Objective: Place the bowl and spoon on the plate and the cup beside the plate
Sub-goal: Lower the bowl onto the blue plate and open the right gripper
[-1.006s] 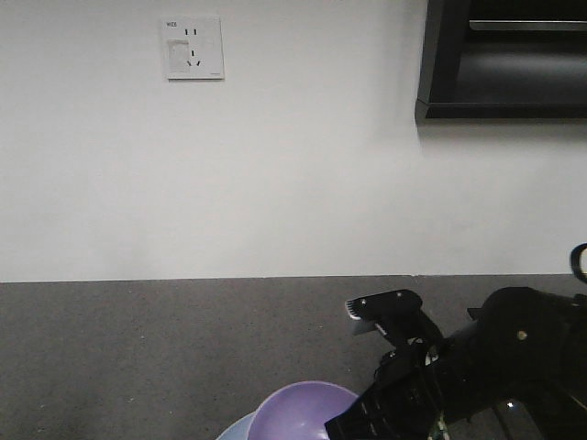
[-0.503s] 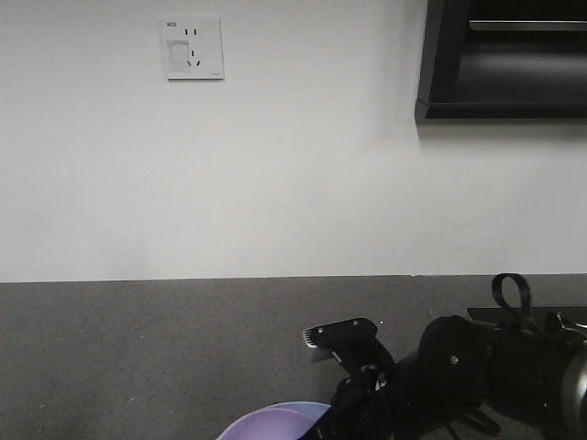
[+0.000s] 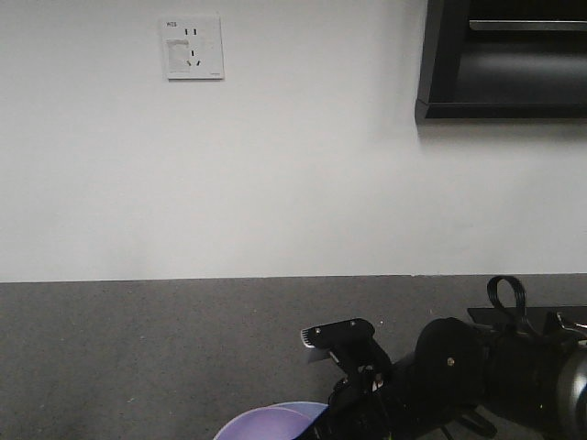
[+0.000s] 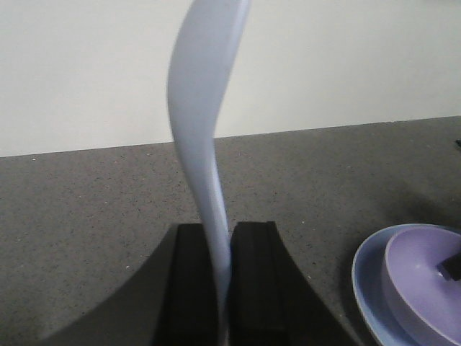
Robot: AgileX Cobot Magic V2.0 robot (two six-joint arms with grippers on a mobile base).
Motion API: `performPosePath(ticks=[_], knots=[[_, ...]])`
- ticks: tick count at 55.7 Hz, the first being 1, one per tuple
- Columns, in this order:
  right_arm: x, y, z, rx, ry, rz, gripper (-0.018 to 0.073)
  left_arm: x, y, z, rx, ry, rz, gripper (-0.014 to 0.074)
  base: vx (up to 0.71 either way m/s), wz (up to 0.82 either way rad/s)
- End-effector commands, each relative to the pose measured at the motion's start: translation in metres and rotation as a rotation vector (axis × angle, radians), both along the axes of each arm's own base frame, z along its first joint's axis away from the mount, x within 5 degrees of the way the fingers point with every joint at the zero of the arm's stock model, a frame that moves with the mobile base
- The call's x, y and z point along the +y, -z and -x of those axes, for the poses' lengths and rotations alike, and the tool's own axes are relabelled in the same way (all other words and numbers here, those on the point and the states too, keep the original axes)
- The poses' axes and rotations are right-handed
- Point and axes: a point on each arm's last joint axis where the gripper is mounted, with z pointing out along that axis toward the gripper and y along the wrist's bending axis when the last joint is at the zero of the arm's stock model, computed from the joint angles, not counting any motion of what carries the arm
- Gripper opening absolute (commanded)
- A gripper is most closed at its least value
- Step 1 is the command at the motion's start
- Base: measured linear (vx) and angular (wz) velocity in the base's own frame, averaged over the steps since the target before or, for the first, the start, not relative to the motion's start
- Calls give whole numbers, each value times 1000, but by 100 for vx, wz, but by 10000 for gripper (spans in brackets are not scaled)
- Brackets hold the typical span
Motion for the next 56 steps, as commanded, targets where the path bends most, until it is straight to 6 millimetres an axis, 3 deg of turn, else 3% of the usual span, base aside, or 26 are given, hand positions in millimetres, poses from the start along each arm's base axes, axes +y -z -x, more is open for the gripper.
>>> performPosePath(ticks=[1,16,25,34,37,42,50,56], knots=[[0,-27,-5,-114,20,-54,257,0,-14,-1,-86,-5,43,0,0,0],[-3,-40,-4,-195,-14,-48,533,0,-13,0,-65,-3,38,3,0,0],[-8,-65,3,-307,-29,-59,564,0,-13,0,-65,-3,38,3,0,0],[-21,-105,20,-458,-36,-61,549,0,-12,0,-58,-2,36,3,0,0],[-27,-121,30,-513,-44,-57,515,0,-11,0,-46,-1,33,3,0,0],[-40,-148,52,-599,-62,-42,376,0,-10,1,-18,2,27,3,0,0],[-65,-177,94,-715,-51,-47,-11,-1,-4,3,48,9,17,3,0,0],[-80,-174,120,-758,-33,-53,-14,-3,-4,5,116,27,35,3,0,0]])
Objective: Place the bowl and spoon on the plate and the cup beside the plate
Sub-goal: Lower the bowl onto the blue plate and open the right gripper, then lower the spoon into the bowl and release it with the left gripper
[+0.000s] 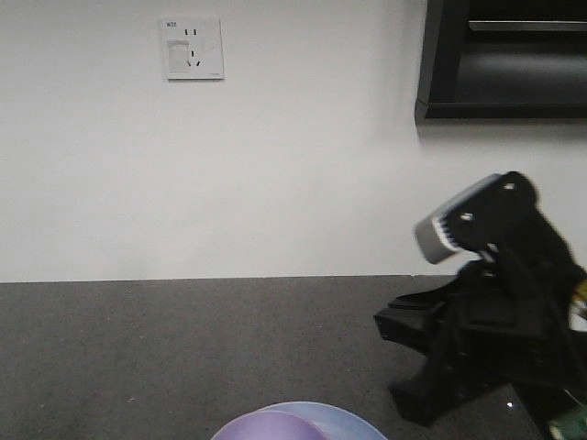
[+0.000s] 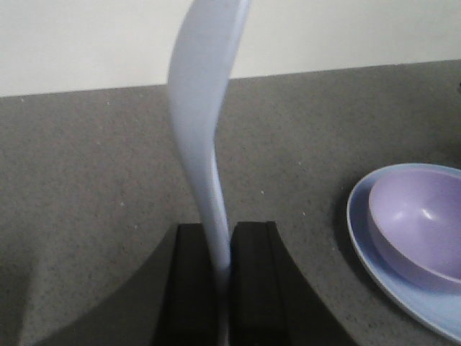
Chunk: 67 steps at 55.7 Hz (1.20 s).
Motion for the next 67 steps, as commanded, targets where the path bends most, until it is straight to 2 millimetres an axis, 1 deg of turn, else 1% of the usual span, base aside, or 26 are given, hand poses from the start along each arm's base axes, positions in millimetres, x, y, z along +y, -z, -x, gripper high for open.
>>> performPosePath(ticks=[1,5,6,13,14,17,18,19,24,27,31,35,42,46,55,62,67], knots=[[-15,-10,21,-112,32,-47,-14,-3,-17,0,-22,9,57,3,0,0],[-23,0,37,-126,38,-56,-11,-4,-23,-2,44,29,24,3,0,0],[-25,6,39,-122,40,-54,-11,-5,-24,-3,57,35,11,3,0,0],[-36,31,59,-125,49,-55,-10,-13,-43,-19,176,143,-104,3,0,0],[-36,36,60,-120,51,-53,-10,-16,-43,-24,211,174,-119,3,0,0],[-40,43,66,-124,53,-55,-10,-23,-52,-34,263,246,-134,3,0,0],[-40,46,67,-122,54,-54,-10,-27,-51,-40,298,275,-133,3,0,0],[-42,48,69,-125,54,-55,-10,-29,-54,-43,308,293,-130,1,0,0],[-45,55,75,-128,56,-56,-9,-43,-56,-69,398,379,-94,1,0,0],[-46,56,77,-132,56,-58,-8,-51,-54,-88,449,417,-63,1,0,0],[-46,56,78,-131,55,-58,-8,-61,-49,-108,508,461,-27,1,0,0],[-46,55,79,-134,56,-59,-8,-75,-41,-127,567,543,20,1,0,0],[-46,55,78,-139,55,-58,-8,-103,-30,-148,619,653,41,1,0,0],[-46,55,78,-141,56,-58,-8,-118,-25,-153,644,694,25,1,0,0],[-46,55,78,-142,56,-58,-8,-146,-12,-157,673,758,-10,1,0,0],[-46,55,78,-142,56,-58,-8,-160,1,-160,723,758,-2,5,0,0],[-46,55,78,-142,56,-58,-8,-165,10,-164,753,765,-8,15,0,0]])
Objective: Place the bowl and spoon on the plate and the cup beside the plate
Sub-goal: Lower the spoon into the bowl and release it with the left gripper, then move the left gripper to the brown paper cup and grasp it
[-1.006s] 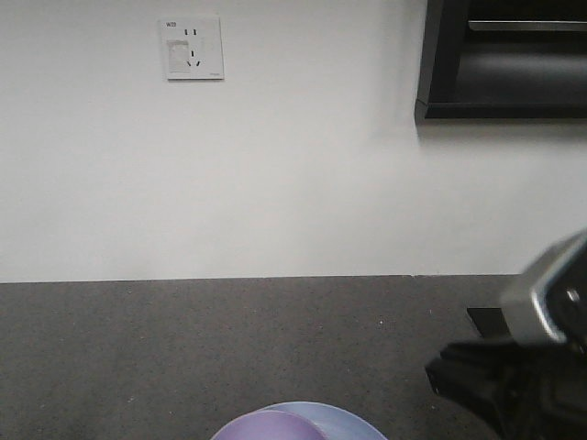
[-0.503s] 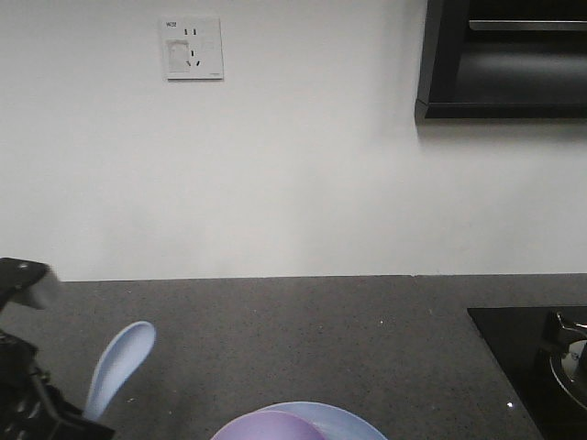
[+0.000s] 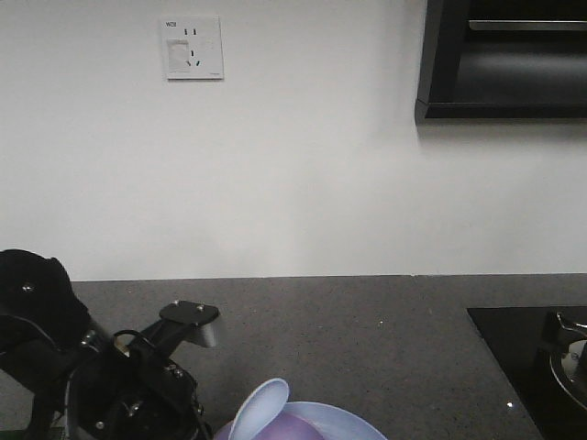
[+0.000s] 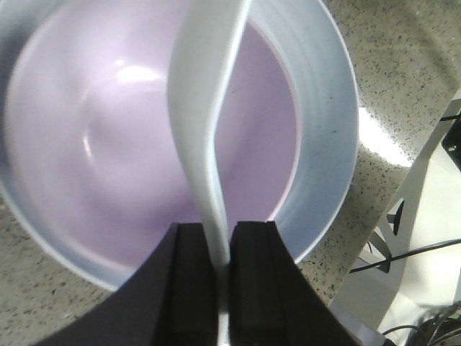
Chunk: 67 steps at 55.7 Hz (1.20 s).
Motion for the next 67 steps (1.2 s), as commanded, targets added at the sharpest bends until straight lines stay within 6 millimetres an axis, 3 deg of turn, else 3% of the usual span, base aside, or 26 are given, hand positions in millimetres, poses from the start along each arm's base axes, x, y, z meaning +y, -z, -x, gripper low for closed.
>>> performPosePath(ticks=[1,13,33,42,48,55,63,67], knots=[[-1,-17,-3,-105,22,-47,-8,-8,-14,-1,-25,-21,68,18,0,0],[-1,-17,-3,-104,21,-47,-8,-9,-9,-3,-7,-19,54,134,0,0],[-1,-18,-4,-114,23,-51,-8,-8,-9,-2,-3,-12,51,479,0,0],[-1,-18,-4,-115,24,-52,-8,-7,-13,-4,-70,4,56,537,0,0],[-1,-18,-4,-115,24,-52,-8,0,-31,-5,-165,1,8,537,0,0],[-1,-18,-4,-115,24,-52,-8,13,-69,-3,-301,-62,-46,535,0,0],[-1,-18,-4,-115,24,-52,-8,44,-116,14,-415,-209,-189,535,0,0],[-1,-18,-4,-114,24,-52,-8,66,-128,25,-465,-287,-311,535,0,0]])
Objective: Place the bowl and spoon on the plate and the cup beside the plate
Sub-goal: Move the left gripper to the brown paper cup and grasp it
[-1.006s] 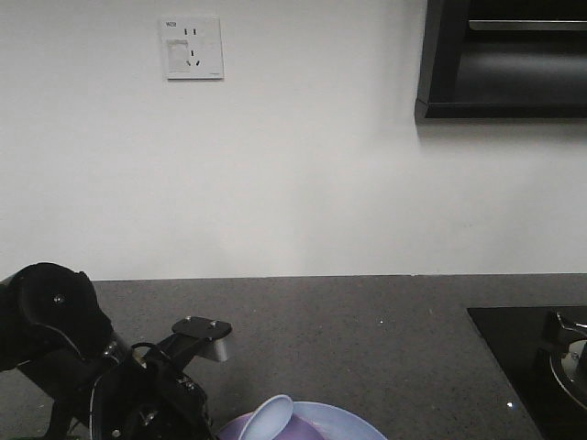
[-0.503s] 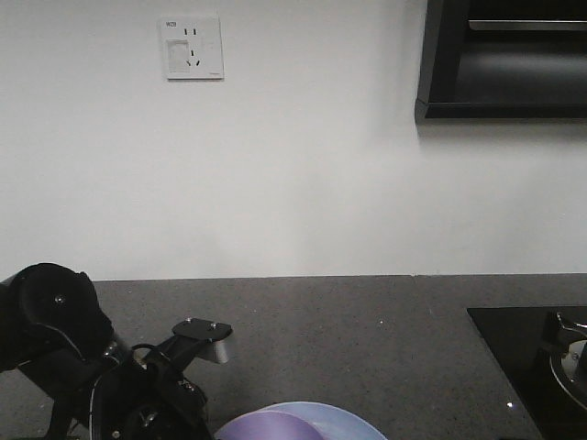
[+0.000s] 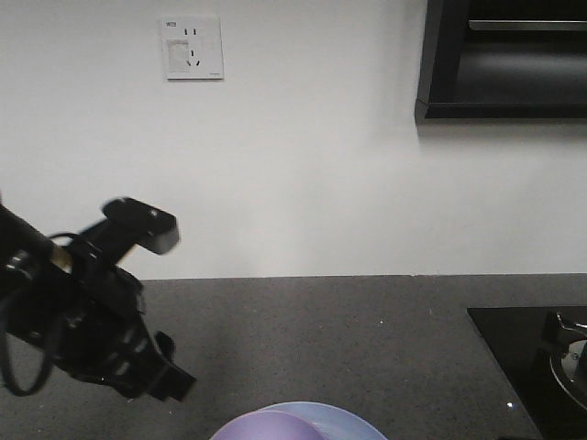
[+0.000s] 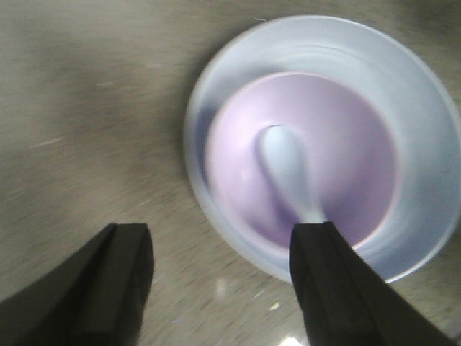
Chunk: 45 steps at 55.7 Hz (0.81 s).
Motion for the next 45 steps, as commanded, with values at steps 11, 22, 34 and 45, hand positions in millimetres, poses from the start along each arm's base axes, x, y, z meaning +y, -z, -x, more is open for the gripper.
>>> performPosePath(ticks=[11,22,34,45], knots=[[-1,-17,-3,-101,21,-46,-8,72,-55,53,-304,-299,-185,535,0,0],[-1,-17,-3,-101,21,-46,-8,112,-50,84,-339,-440,-212,535,0,0],[-1,-17,-3,-101,21,-46,-8,141,-17,89,-251,-590,-311,534,0,0],[-1,-16,-3,-95,19,-43,-8,153,11,80,-141,-649,-378,533,0,0]])
